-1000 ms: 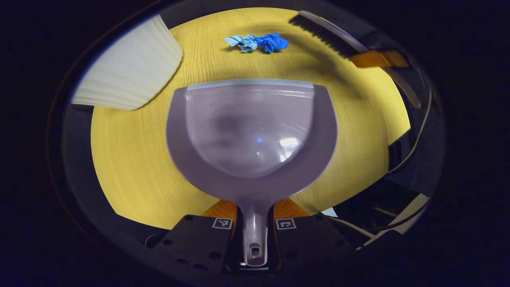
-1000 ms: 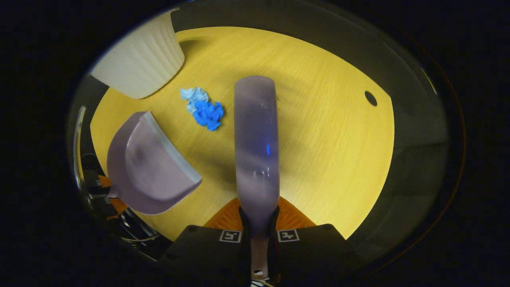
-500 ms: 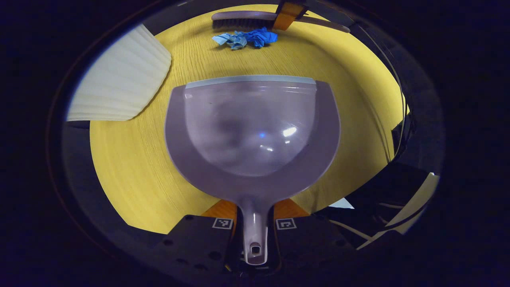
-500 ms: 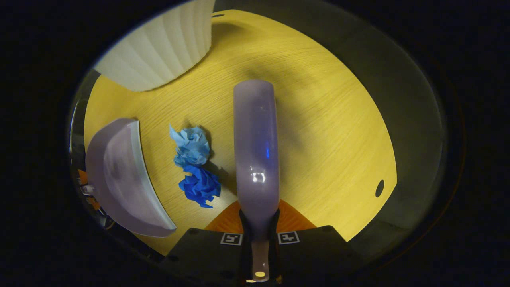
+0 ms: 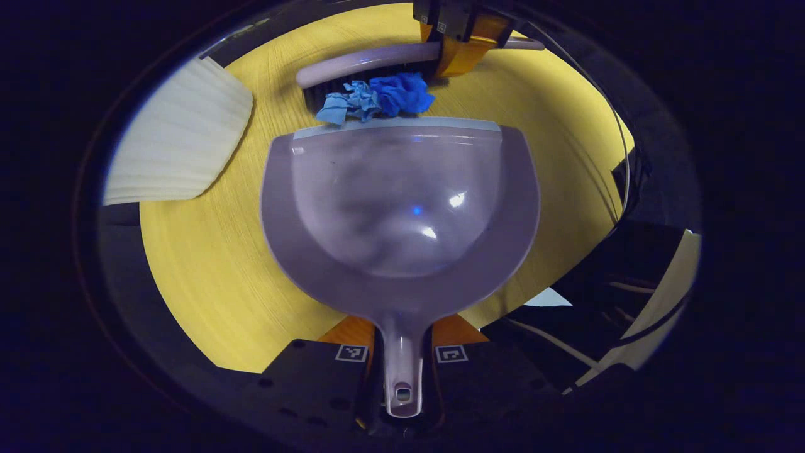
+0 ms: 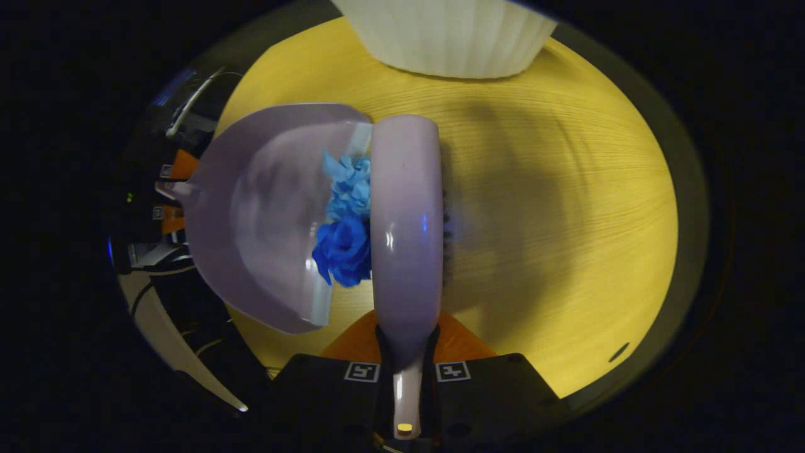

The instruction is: Pick up the small broom and dustpan from the desktop, sweep the trash into the dustpan with the broom, and then empty the trash into the garbage bin.

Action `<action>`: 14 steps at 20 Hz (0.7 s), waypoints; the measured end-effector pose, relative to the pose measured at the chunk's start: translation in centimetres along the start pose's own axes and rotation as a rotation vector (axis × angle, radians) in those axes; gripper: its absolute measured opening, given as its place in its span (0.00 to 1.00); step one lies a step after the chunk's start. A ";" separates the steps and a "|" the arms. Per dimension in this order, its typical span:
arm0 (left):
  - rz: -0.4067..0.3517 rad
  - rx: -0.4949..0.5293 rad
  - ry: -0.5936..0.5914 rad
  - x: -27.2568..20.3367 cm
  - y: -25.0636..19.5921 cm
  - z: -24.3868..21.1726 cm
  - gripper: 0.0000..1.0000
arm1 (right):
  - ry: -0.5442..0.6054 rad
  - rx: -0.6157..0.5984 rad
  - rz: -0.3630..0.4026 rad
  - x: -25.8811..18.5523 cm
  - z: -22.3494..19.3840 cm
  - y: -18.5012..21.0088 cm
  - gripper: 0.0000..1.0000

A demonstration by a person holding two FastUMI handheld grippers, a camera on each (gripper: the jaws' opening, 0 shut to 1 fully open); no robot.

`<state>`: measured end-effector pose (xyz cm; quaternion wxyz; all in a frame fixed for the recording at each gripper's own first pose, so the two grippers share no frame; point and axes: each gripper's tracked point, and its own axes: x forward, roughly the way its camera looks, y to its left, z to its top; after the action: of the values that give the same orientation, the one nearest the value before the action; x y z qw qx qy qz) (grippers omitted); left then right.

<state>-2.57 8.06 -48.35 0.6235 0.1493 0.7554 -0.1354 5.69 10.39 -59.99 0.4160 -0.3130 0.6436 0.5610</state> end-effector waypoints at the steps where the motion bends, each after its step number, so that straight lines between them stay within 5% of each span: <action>1: 0.001 0.001 -0.007 0.1 -0.1 0.1 0.23 | -0.015 0.027 0.078 0.1 -0.6 0.9 0.17; 3: 0.011 0.028 -0.005 0.4 0.1 -0.7 0.23 | -0.043 0.085 0.235 0.4 0.1 1.5 0.17; 5: 0.009 0.032 -0.009 0.3 0.1 0.0 0.22 | -0.087 0.159 0.297 0.4 0.1 0.1 0.18; 8: 0.037 0.031 -0.070 0.3 0.2 0.5 0.23 | -0.245 0.259 0.272 -0.5 -0.3 -1.3 0.17; 14: 0.089 0.009 -0.275 -1.3 -0.6 1.0 0.23 | -0.808 0.474 0.167 -10.5 -3.4 -1.2 0.17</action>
<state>-1.70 7.05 -47.28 0.7259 0.1655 0.6547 -0.1303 10.91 6.17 -51.12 0.6465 0.0867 0.5635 0.5069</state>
